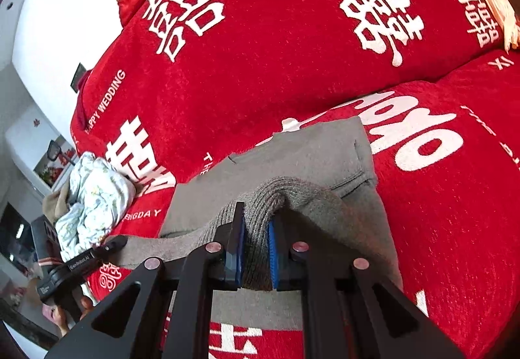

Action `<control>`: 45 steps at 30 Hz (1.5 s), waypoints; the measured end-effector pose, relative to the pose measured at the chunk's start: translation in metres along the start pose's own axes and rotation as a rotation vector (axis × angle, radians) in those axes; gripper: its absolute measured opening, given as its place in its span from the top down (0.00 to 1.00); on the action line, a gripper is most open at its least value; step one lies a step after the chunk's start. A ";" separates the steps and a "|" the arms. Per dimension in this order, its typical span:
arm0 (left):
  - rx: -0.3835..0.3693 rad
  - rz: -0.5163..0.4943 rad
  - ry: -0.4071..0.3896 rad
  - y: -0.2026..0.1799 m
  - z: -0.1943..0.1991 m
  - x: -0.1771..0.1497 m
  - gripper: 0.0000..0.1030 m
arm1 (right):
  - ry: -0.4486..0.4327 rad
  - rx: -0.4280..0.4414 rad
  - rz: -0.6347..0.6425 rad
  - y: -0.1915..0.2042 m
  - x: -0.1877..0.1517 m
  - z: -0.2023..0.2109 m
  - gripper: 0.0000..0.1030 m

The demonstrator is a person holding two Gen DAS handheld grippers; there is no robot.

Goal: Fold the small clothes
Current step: 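Lift the hem with both grippers and fold it over toward the collar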

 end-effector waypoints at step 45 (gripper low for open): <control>0.060 -0.059 0.066 -0.014 -0.083 0.086 0.89 | 0.017 -0.136 -0.057 -0.013 0.074 -0.080 0.88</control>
Point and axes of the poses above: each gripper's, at about its wrist camera, not at the fingertips, and z roughly against the way its jaws point, y to its left, x to its top, the point moved 6 cm from there along -z, roughly the way its jaws point, and after that the axes turned 9 degrees about -z, right-handed, at the moved point
